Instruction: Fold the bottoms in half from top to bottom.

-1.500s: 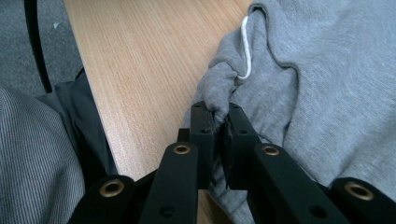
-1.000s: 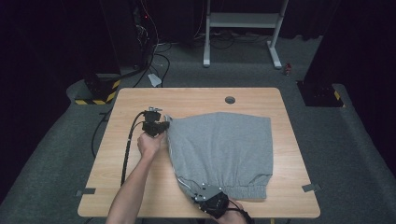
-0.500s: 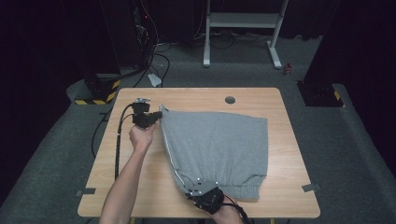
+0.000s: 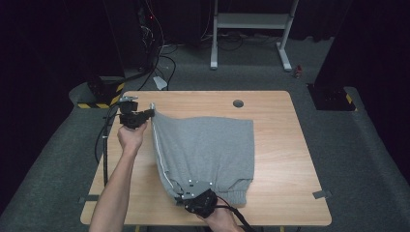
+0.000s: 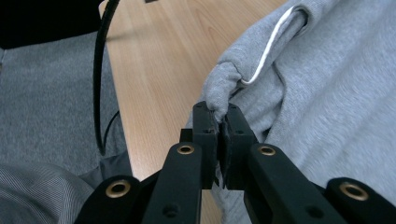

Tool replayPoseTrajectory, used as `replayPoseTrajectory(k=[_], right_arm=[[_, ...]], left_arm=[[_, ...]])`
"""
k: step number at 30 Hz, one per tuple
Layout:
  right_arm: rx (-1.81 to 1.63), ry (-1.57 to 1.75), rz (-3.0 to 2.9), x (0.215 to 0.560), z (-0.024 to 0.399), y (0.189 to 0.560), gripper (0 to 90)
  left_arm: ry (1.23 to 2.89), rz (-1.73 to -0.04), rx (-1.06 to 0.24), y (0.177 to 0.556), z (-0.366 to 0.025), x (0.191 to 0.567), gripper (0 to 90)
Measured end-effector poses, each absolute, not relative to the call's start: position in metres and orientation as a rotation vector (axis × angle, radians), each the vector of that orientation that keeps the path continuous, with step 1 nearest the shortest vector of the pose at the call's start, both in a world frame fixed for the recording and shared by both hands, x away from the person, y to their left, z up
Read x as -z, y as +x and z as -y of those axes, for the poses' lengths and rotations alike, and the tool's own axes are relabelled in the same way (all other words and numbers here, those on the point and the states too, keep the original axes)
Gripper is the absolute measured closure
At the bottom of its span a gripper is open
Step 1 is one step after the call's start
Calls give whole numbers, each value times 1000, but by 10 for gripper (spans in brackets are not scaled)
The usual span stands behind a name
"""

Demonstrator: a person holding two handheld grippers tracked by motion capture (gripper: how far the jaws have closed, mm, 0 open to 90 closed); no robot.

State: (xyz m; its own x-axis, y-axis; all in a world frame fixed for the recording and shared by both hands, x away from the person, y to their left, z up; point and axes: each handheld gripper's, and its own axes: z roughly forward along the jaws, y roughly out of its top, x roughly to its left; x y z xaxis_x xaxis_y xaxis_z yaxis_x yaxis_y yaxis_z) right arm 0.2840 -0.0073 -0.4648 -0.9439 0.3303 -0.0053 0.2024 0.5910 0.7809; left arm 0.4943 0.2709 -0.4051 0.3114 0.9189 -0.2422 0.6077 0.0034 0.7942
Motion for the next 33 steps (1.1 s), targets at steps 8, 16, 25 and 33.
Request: replayPoseTrajectory(k=[8,16,25,33], right_arm=[[-1304,571,-2592,463,41,281,861],[-1329,665,-2509,468,71,274,861],[-1337,745,-2461,473,92,266,861],[-1358,797,-2417,472,110,261,861]], left_arm=[[1716,-1317,-425,508,-231,398,876],[1764,-1271,-416,518,-200,398,876],[1805,-1205,-409,526,-167,399,875],[1809,-1158,-401,531,-141,391,876]])
